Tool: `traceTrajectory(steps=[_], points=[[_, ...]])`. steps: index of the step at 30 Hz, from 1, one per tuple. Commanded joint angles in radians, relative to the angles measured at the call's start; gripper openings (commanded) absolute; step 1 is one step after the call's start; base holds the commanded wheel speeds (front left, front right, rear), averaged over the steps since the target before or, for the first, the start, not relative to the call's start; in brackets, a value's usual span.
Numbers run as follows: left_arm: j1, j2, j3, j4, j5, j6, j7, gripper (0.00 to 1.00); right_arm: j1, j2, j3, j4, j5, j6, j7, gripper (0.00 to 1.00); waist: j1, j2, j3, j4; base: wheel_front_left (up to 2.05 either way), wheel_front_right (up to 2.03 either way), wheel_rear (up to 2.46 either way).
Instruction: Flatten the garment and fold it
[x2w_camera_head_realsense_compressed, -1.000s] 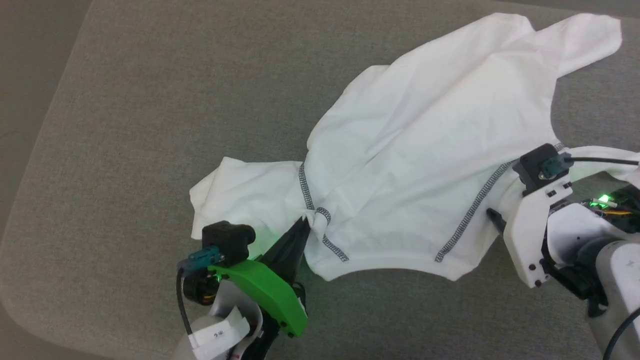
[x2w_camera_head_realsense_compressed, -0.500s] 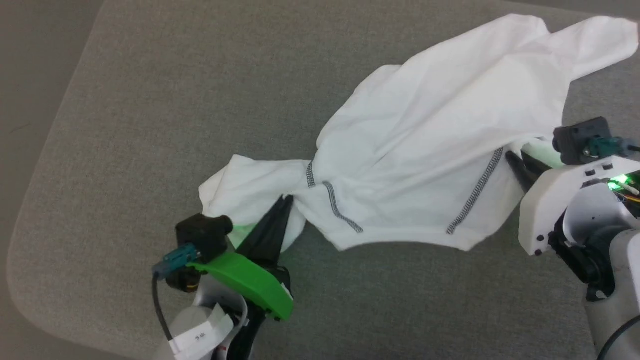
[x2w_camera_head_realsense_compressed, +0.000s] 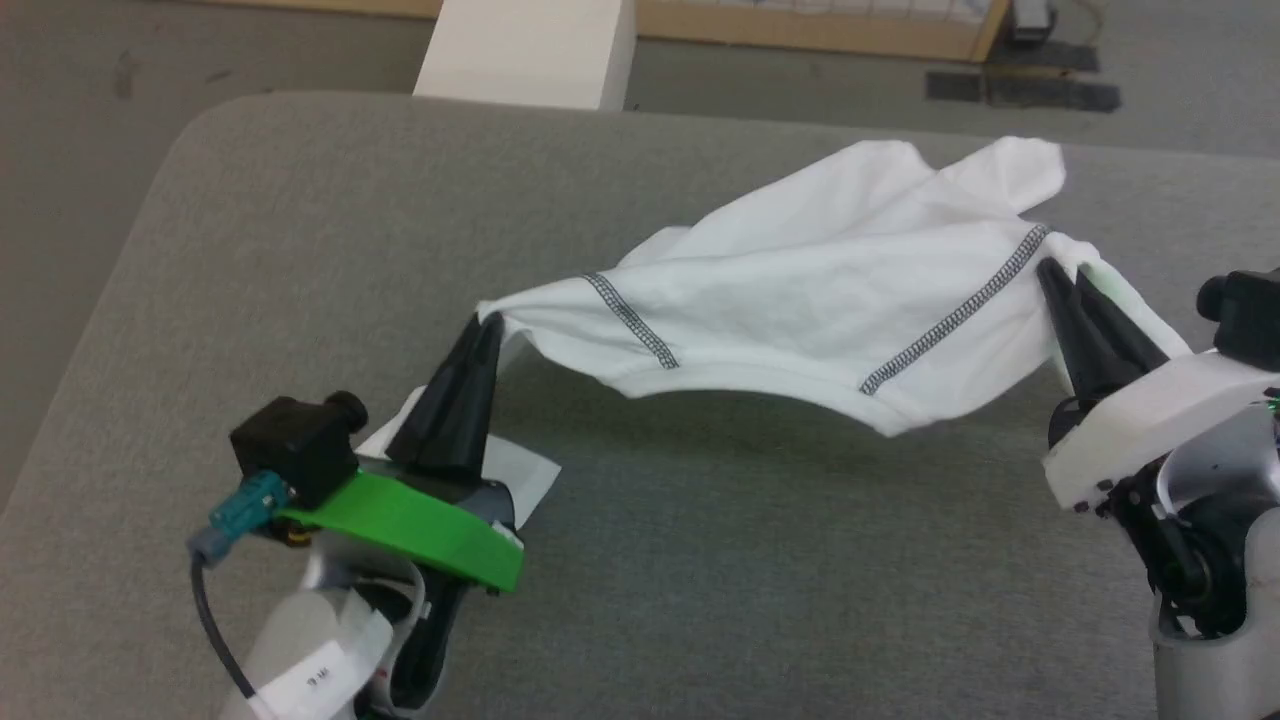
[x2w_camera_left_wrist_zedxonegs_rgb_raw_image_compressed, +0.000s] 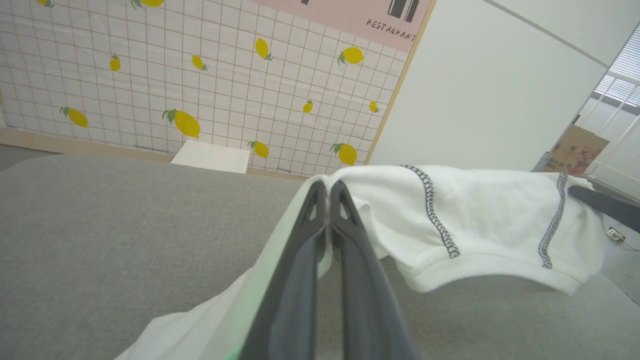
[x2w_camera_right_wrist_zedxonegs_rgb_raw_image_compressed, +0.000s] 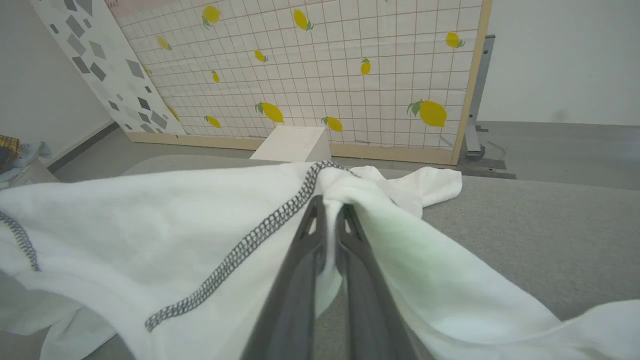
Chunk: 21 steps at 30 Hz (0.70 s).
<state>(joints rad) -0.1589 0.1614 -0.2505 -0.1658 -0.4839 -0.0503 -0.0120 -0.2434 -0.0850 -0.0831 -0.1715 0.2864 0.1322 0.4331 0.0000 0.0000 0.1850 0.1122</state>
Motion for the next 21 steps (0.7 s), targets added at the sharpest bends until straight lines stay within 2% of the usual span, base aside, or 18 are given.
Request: traceTrajectory(steps=[1, 10, 21], points=[[-0.031, 0.011, 0.009, -0.025, -0.007, 0.010, 0.011, 0.00, -0.018, 0.006, -0.005, -0.020, 0.011, -0.002, -0.006, 0.00, 0.0000, 0.0000, -0.109, -0.102, 0.00, 0.00, 0.00], [-0.199, 0.007, 0.017, -0.073, -0.023, 0.039, 0.117, 0.00, -0.180, 0.008, 0.004, -0.059, -0.006, -0.002, 0.026, 0.00, 0.0000, 0.0000, -0.183, -0.149, 0.00, 0.00, 0.00], [-0.524, 0.035, 0.055, 0.036, -0.054, 0.040, 0.259, 0.00, -0.469, -0.025, 0.052, 0.045, -0.027, -0.002, 0.077, 0.00, 0.0000, 0.0000, -0.200, -0.151, 0.00, 0.00, 0.00]])
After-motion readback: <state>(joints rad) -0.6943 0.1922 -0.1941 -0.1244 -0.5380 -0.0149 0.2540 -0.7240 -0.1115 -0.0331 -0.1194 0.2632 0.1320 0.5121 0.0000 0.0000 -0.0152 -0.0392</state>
